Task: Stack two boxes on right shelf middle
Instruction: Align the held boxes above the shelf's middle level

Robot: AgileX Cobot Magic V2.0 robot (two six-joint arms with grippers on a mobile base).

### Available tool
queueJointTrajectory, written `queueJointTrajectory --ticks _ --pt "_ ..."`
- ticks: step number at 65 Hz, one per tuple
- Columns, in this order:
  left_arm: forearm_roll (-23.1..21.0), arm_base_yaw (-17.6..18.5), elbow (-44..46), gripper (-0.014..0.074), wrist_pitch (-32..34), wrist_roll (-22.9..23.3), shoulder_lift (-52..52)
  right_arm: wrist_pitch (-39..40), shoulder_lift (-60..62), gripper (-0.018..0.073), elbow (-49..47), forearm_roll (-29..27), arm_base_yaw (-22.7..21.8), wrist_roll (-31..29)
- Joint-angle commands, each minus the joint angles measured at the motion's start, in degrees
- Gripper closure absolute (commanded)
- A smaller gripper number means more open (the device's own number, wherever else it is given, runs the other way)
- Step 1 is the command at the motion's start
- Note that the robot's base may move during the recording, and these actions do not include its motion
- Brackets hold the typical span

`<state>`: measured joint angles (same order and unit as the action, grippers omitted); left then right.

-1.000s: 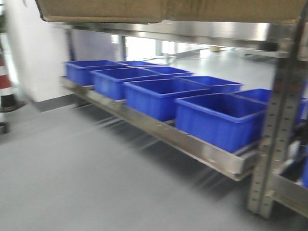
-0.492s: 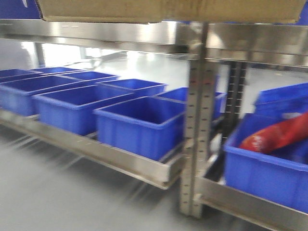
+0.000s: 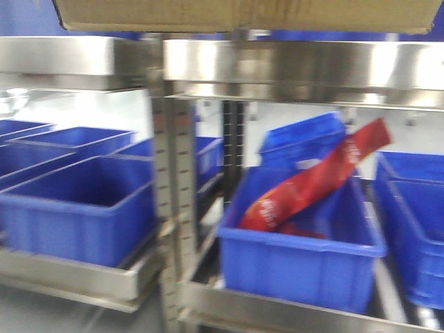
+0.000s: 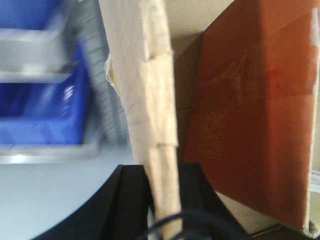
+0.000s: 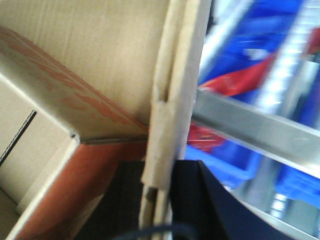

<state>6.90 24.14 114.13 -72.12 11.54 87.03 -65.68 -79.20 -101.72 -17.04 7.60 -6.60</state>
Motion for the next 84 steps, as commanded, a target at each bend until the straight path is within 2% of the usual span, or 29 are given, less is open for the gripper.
queueJointTrajectory --ticks 1,84 --pt "1.6 -0.2 1.0 0.0708 2.2 -0.4 -1.4 2.2 0.4 0.0713 -0.6 1.8 -0.5 -0.5" --pt "1.7 -0.2 1.0 0.0708 2.2 -0.4 -1.4 2.3 0.4 0.0713 -0.6 1.8 -0.5 -0.5"
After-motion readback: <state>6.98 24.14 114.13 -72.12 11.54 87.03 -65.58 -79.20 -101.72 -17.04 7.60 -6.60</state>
